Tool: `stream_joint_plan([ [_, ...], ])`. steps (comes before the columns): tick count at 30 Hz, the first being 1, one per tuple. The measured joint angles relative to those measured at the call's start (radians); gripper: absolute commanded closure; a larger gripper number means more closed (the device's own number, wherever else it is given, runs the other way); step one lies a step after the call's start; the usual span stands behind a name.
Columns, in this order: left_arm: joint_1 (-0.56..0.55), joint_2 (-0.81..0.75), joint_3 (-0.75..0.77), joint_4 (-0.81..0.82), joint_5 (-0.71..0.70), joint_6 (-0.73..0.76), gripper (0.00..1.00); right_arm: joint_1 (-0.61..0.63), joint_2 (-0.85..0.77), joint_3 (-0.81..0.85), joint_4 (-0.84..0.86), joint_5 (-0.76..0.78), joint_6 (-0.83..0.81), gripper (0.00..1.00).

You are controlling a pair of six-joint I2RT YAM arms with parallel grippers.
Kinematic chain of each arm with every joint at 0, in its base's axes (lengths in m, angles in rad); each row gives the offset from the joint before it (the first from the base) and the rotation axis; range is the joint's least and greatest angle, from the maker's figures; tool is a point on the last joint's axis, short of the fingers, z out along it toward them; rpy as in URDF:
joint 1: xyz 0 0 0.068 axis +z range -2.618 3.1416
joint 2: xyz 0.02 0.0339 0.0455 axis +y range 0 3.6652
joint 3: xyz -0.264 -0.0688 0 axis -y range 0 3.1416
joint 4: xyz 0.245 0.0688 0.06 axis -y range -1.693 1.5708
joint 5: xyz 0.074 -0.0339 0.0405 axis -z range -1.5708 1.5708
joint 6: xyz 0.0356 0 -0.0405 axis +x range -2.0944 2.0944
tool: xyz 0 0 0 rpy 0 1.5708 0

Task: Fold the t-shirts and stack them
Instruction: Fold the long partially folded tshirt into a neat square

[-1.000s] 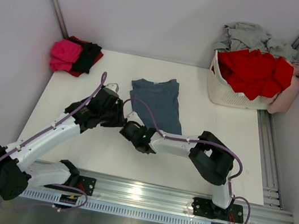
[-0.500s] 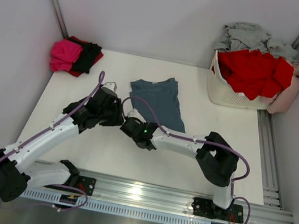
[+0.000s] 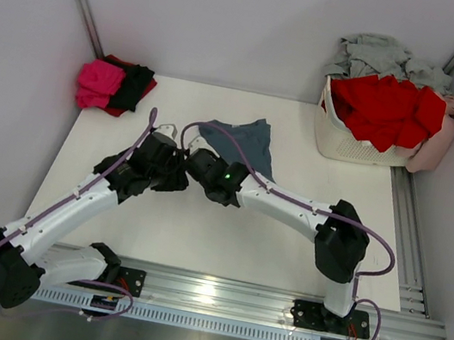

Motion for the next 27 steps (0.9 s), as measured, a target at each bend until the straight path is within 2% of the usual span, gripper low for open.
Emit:
stream_joint_plan([
  [5,0.0,-0.012,0.0,-0.012,0.0,0.001,0.46,-0.007,-0.021,0.013,-0.076,-0.108,0.007,1.0],
  [11,0.003,-0.013,0.0,-0.01,0.0,0.001,0.46,0.004,-0.091,0.011,-0.263,-0.28,0.071,1.0],
  [19,0.005,0.016,0.001,-0.009,0.002,0.001,0.47,0.036,-0.225,-0.072,-0.42,-0.469,0.166,1.0],
  [23,0.005,0.024,0.001,-0.007,0.004,0.001,0.47,0.035,-0.254,-0.084,-0.452,-0.478,0.172,1.0],
  [27,0.005,0.026,0.001,-0.007,0.007,0.002,0.47,0.018,-0.23,-0.062,-0.455,-0.409,0.14,1.0],
])
